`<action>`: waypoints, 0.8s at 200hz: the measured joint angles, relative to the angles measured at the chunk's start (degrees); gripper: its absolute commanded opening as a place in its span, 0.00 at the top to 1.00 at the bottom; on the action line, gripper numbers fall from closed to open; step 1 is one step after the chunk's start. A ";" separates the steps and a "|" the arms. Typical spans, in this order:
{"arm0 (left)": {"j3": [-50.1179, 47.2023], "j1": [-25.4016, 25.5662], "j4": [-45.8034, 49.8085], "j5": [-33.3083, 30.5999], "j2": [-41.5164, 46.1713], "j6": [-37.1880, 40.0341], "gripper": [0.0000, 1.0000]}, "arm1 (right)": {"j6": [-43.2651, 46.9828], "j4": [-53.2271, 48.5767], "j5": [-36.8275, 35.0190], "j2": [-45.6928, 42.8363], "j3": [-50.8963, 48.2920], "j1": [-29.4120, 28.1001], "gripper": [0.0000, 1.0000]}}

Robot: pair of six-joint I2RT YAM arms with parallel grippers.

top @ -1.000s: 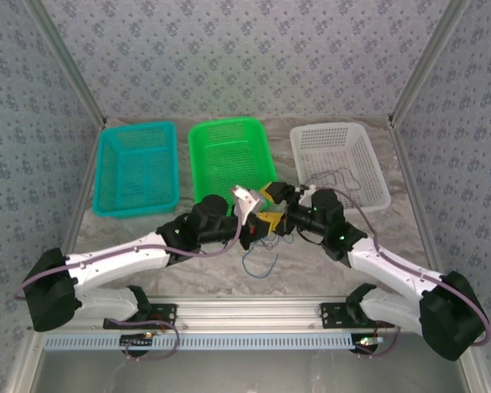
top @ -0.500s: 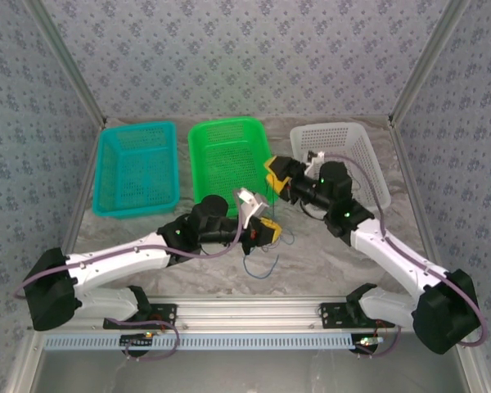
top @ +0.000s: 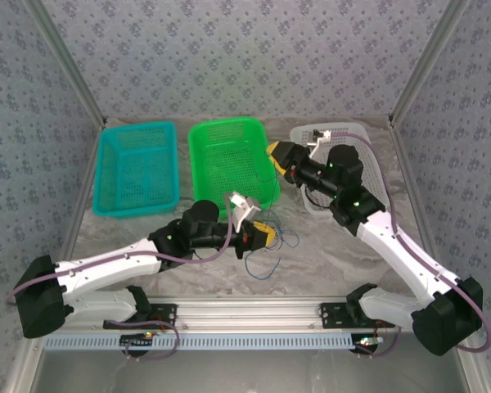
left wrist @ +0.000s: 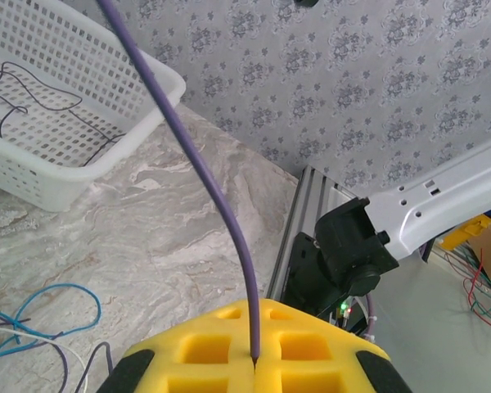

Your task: Untangle the cables

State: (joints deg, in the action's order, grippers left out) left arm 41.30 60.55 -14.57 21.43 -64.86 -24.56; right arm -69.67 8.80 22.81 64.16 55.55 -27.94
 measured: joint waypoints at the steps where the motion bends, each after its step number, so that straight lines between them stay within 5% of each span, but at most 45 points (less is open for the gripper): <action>1: 0.00 0.00 0.00 0.00 0.00 0.00 0.97 | 0.07 -0.24 -0.02 0.00 0.11 0.04 0.59; 77: -4.87 0.00 4.02 -2.69 4.28 -0.20 0.96 | 12.15 -15.61 -1.55 -1.97 10.10 5.81 0.68; 137: -5.40 0.00 4.96 -3.28 5.42 -0.20 0.96 | 17.40 -22.29 -2.08 -2.05 10.67 10.86 0.91; 149: -5.40 0.00 4.96 -3.45 5.51 -0.22 0.96 | 18.25 -23.21 -2.43 -2.08 10.67 11.19 0.89; 160: -5.42 0.00 4.96 -3.52 5.55 -0.20 0.96 | 18.71 -24.22 -2.56 -2.08 10.67 11.23 0.76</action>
State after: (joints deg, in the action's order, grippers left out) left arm 35.88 60.55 -9.61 17.91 -59.31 -24.75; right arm -50.96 -15.42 20.25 62.08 66.22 -16.71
